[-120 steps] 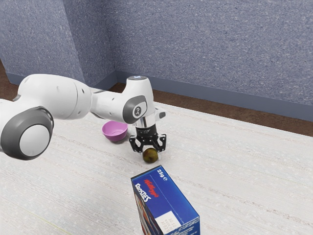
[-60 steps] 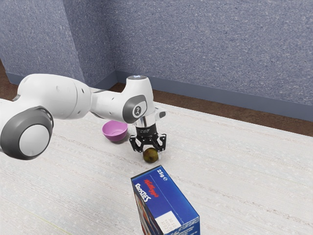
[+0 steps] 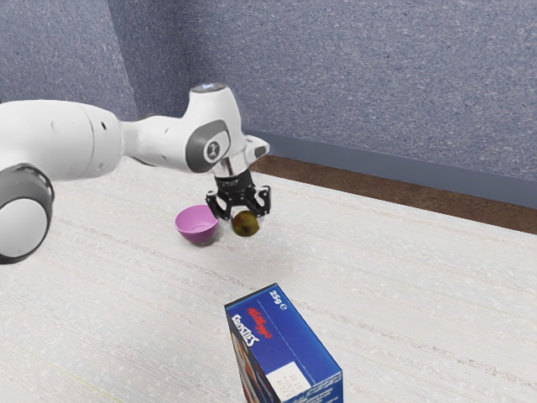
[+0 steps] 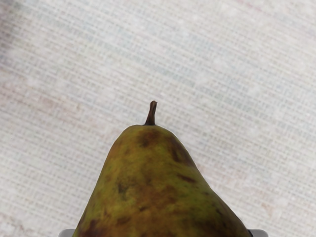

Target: Place the pear in the bowl.

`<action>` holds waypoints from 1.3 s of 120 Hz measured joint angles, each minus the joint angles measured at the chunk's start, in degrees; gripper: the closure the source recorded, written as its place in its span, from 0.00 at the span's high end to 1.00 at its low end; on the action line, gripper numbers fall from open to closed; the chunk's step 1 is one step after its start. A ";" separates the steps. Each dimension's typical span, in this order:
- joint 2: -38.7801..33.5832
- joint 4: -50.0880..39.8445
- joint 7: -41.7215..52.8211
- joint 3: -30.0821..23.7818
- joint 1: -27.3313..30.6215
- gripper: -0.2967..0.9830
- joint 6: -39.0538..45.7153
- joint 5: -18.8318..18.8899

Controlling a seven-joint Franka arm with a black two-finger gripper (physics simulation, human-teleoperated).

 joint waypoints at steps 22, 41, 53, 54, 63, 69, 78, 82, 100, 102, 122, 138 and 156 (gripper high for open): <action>-6.48 -6.92 0.05 0.26 7.11 0.50 -0.34 0.99; -6.51 -6.58 0.12 0.18 11.85 0.50 -0.88 1.13; -2.56 -2.05 0.24 -0.09 13.77 0.50 -1.07 0.96; -2.11 -1.55 0.26 -0.11 13.86 0.51 -1.08 0.95; 1.52 2.24 0.36 -0.28 14.23 0.51 -1.16 0.83; 2.99 3.71 0.42 -0.60 14.27 0.51 -1.21 0.79; 4.60 5.42 0.50 -1.05 14.25 0.51 -1.23 0.74; 4.97 5.78 0.52 -1.12 14.24 0.51 -1.22 0.73; 5.06 6.00 0.76 -1.19 14.20 0.62 -1.20 -0.33; 4.94 5.96 0.79 -1.19 14.19 0.63 -1.20 -0.43; -0.21 2.93 1.09 -0.83 13.44 0.70 -1.23 -0.84; -9.83 -2.23 1.89 -0.60 12.56 0.73 -3.03 -0.19; -17.19 -2.38 4.99 -0.74 11.22 0.75 -8.97 3.05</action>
